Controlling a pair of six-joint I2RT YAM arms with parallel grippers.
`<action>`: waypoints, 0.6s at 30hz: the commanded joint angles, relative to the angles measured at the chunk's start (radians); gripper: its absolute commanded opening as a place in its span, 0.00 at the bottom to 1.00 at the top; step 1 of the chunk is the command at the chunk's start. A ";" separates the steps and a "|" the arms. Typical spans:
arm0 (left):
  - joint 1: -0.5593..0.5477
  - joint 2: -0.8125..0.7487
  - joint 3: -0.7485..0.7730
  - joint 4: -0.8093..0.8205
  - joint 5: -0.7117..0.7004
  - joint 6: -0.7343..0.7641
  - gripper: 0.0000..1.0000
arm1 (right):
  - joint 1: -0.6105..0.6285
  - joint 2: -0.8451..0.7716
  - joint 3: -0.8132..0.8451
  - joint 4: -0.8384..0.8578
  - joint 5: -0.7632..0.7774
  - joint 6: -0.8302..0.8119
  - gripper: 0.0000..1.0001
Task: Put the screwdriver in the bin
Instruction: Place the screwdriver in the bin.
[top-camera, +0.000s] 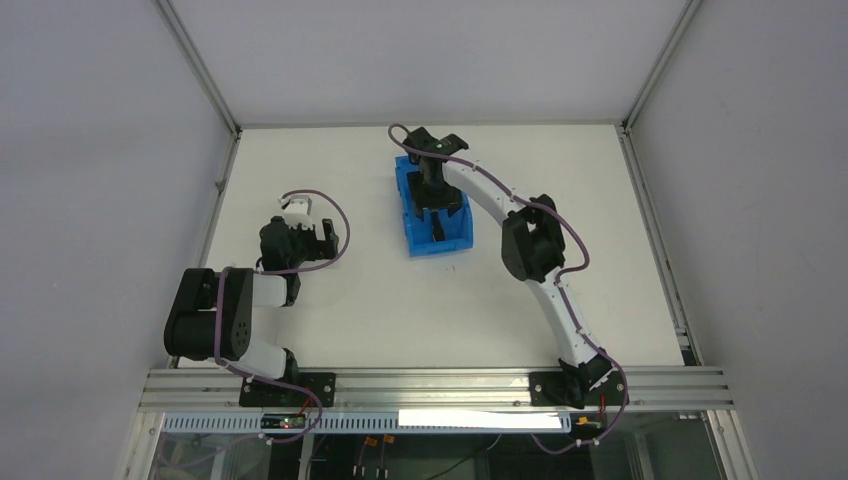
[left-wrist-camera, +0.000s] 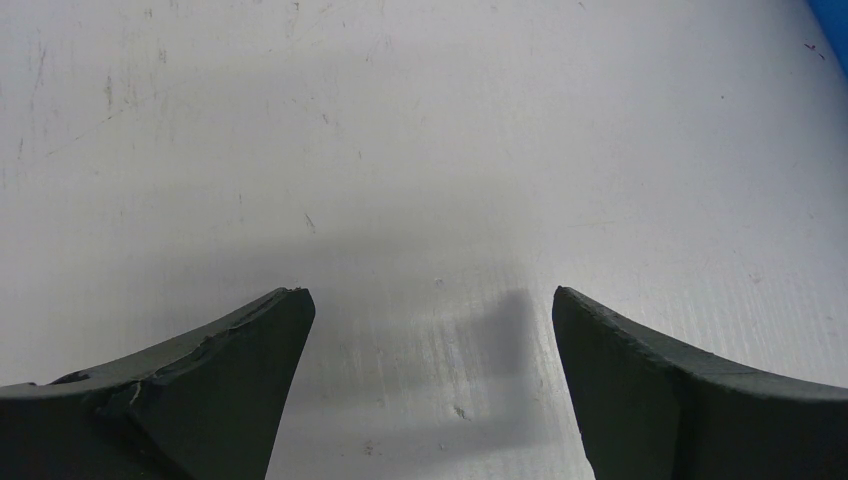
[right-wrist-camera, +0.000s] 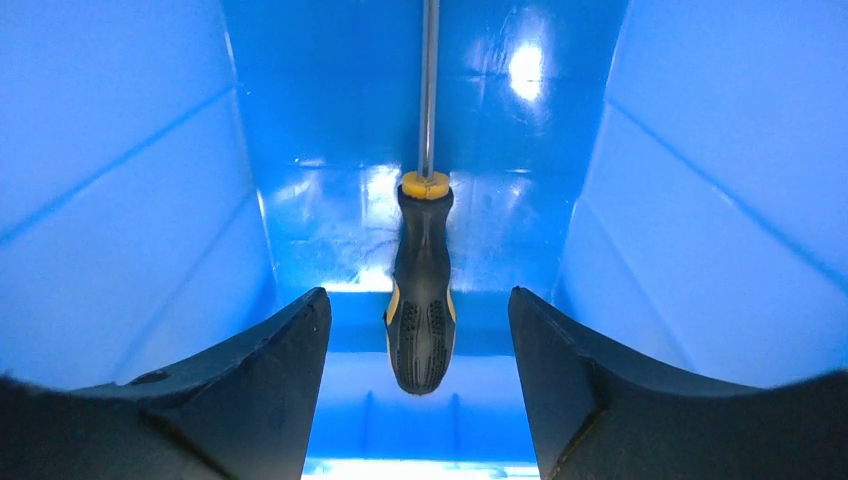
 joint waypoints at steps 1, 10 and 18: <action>0.014 0.000 0.019 0.042 0.010 -0.010 0.99 | 0.011 -0.133 0.077 -0.037 0.014 -0.046 0.69; 0.014 0.001 0.019 0.042 0.010 -0.009 0.99 | 0.000 -0.293 0.080 -0.017 0.047 -0.084 0.97; 0.014 0.000 0.019 0.042 0.010 -0.009 0.99 | -0.044 -0.465 -0.107 0.104 0.066 -0.095 0.98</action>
